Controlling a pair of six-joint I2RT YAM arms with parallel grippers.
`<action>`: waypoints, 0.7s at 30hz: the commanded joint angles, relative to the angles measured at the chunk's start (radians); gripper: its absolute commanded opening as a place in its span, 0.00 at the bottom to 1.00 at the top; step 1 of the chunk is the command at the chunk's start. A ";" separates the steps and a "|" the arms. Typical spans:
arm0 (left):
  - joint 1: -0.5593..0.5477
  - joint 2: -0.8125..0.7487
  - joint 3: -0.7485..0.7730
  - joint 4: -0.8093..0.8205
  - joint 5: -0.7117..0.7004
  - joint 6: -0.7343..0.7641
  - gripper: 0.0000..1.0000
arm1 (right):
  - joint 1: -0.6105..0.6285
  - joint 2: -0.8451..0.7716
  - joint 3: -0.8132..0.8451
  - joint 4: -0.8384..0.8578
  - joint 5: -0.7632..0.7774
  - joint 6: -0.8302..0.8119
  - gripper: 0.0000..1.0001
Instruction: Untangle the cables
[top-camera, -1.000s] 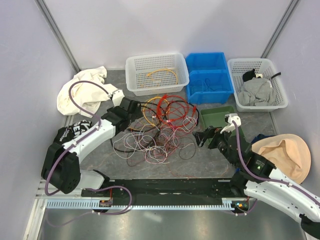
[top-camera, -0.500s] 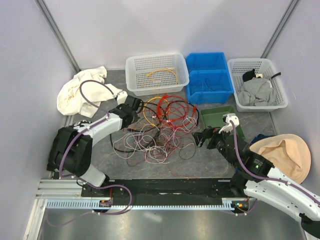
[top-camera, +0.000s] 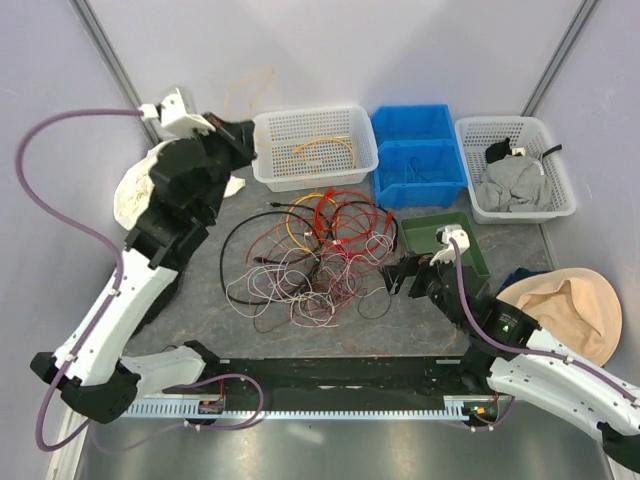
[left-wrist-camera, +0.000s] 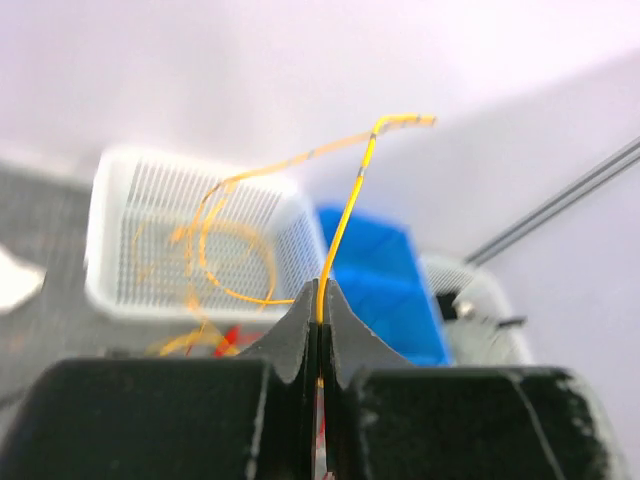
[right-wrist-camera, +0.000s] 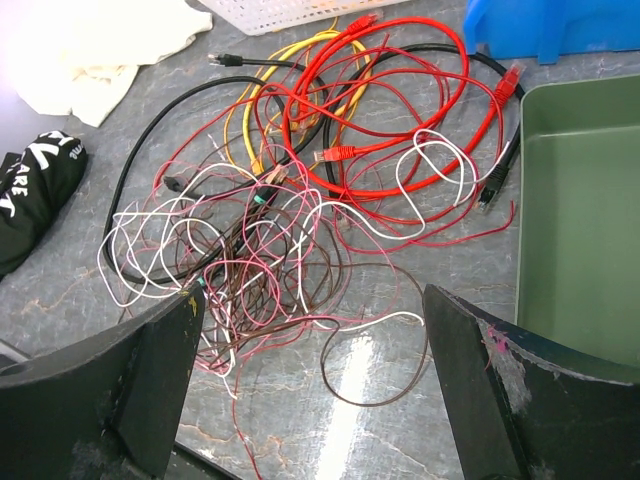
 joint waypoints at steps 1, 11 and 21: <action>0.002 0.111 0.214 0.009 0.013 0.157 0.02 | 0.003 -0.018 0.027 0.042 -0.006 0.004 0.98; 0.015 0.509 0.714 -0.054 0.048 0.278 0.02 | 0.004 -0.050 0.054 -0.010 0.045 -0.028 0.98; 0.136 0.746 0.697 -0.056 0.126 0.149 0.02 | 0.004 -0.031 0.081 -0.025 0.106 -0.092 0.98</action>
